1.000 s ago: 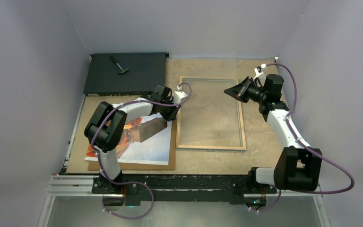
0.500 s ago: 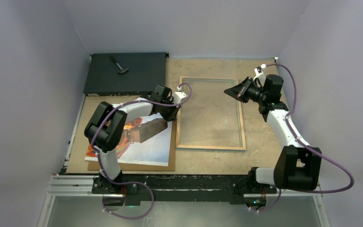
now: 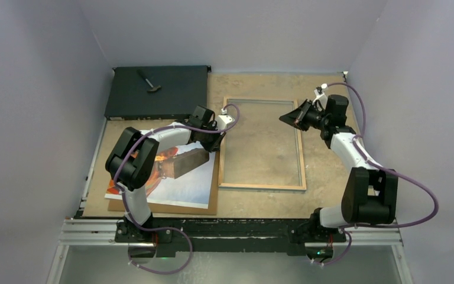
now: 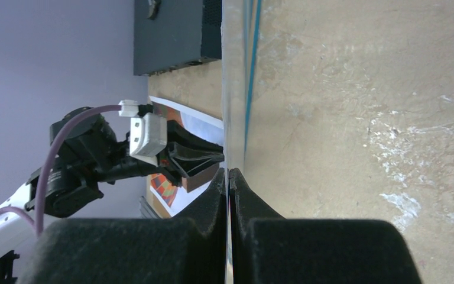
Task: Put the photo into the frame
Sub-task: Place the photo frame item in the photo frame.
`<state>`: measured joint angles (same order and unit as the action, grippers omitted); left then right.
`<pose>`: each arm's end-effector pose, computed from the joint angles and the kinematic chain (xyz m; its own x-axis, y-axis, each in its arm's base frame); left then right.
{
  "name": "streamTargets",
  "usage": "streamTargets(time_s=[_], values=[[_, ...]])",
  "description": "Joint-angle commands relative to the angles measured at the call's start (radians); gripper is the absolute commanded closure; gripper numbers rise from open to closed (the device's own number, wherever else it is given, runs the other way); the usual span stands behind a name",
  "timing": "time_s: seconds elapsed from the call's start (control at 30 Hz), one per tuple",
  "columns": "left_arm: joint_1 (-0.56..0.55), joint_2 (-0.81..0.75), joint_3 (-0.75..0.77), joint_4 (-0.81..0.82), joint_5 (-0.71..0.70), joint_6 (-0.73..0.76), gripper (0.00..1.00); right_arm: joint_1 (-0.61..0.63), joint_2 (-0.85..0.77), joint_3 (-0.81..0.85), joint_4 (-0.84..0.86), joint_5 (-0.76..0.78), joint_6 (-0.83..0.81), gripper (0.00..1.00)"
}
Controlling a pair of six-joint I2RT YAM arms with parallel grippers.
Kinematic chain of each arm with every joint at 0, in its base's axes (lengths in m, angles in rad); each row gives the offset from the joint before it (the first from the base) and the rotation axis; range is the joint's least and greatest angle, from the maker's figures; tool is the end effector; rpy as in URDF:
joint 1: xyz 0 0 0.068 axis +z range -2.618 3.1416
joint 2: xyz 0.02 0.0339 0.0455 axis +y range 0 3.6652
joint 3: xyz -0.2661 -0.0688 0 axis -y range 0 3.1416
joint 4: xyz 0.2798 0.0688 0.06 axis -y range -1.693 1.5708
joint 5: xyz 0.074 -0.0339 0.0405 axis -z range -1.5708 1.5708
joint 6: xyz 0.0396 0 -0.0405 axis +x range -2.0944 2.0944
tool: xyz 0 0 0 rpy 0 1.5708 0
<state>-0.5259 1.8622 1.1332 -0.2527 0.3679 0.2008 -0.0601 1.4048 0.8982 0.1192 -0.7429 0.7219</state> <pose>0.3446 -0.2165 0.1345 -0.5767 0.5499 -0.6041 0.7718 0.6092 -0.1822 0.3463 0.0060 0.2537 -0.6669 0.5277 -0.5261 -0.1868 0.5650 0.8036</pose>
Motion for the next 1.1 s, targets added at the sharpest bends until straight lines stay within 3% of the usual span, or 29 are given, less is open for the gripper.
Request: streamTargets(time_s=[0.0,1.07], values=[[0.001,0.010,0.002,-0.027,0.019,-0.008,0.93,0.006,0.022,0.023,-0.007,-0.037,-0.050,1.00],[0.004,0.015,-0.003,-0.030,0.026,-0.007,0.97,0.005,0.019,-0.060,-0.030,0.084,-0.019,1.00]])
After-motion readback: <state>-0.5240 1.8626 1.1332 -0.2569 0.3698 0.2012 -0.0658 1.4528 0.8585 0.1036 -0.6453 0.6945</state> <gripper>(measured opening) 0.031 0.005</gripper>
